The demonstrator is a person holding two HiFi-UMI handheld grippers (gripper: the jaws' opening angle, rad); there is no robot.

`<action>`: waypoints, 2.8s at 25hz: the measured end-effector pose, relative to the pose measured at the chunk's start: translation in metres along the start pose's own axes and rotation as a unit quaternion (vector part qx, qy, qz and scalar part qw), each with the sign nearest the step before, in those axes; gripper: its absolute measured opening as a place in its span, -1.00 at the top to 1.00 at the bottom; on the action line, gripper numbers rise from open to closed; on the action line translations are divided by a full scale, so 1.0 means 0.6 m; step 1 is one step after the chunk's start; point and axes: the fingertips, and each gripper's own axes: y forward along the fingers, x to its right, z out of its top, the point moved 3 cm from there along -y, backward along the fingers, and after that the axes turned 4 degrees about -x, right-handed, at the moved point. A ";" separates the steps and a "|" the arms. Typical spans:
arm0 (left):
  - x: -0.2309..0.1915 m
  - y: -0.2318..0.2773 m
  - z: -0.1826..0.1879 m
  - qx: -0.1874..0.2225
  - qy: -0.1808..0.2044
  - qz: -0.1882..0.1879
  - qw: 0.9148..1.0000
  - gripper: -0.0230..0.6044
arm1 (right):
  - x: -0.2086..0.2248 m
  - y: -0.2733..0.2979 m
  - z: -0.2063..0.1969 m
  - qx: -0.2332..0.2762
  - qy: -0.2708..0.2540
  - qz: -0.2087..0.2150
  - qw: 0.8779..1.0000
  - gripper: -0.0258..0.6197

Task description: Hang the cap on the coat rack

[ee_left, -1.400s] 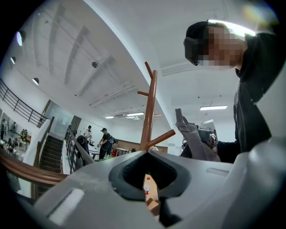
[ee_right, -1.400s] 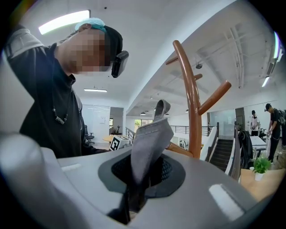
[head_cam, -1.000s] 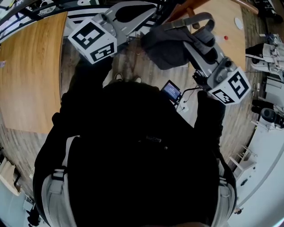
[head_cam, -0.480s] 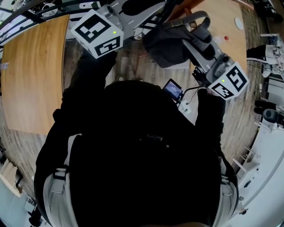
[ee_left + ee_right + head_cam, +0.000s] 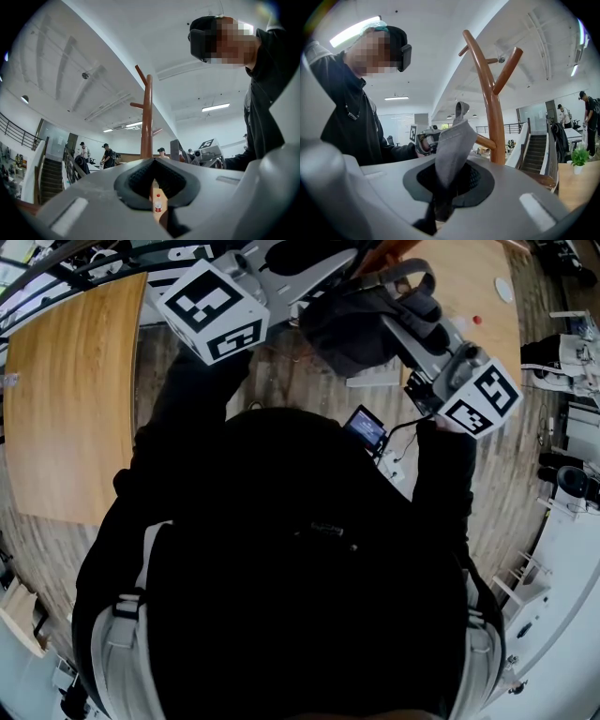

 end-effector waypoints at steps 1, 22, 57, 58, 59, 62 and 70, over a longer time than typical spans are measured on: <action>0.003 -0.002 0.002 -0.001 0.001 0.000 1.000 0.92 | -0.001 0.000 0.002 0.000 0.001 0.001 1.000 0.77; 0.023 -0.027 0.007 -0.002 -0.001 0.004 1.000 0.92 | 0.013 0.015 -0.026 -0.024 0.024 0.001 0.999 0.77; 0.031 -0.052 -0.003 -0.002 -0.006 0.016 1.000 0.92 | 0.058 0.047 -0.069 -0.048 0.054 -0.027 0.997 0.77; 0.033 -0.051 -0.006 -0.002 -0.009 0.014 1.000 0.92 | 0.059 0.047 -0.071 -0.048 0.057 -0.030 0.997 0.77; 0.035 -0.048 -0.006 -0.002 -0.011 0.013 1.000 0.91 | 0.061 0.045 -0.072 -0.049 0.060 -0.033 0.996 0.77; 0.038 -0.038 0.000 0.000 -0.008 0.005 1.000 0.92 | 0.067 0.042 -0.067 -0.052 0.064 -0.040 0.996 0.77; 0.041 -0.045 0.009 0.008 -0.008 0.003 1.000 0.92 | 0.064 0.042 -0.066 -0.045 0.061 -0.056 0.996 0.55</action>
